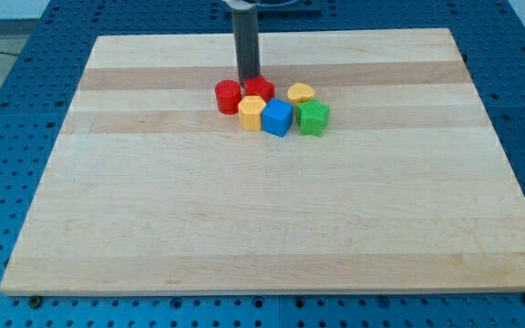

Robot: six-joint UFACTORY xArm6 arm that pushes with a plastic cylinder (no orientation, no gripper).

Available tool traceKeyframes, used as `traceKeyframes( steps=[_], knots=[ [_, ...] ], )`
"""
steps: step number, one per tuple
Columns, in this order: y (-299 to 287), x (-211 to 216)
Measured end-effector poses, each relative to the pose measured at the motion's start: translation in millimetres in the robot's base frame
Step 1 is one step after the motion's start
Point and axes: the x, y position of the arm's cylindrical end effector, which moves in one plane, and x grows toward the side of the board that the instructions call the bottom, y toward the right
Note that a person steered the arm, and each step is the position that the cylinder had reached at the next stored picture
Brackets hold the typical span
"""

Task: Slide the red circle parallel to the left of the red star

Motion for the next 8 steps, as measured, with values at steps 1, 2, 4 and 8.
traceKeyframes(
  steps=[1, 2, 4, 8],
  knots=[
    [3, 14],
    [-21, 11],
    [-140, 3],
    [-150, 7]
  ],
)
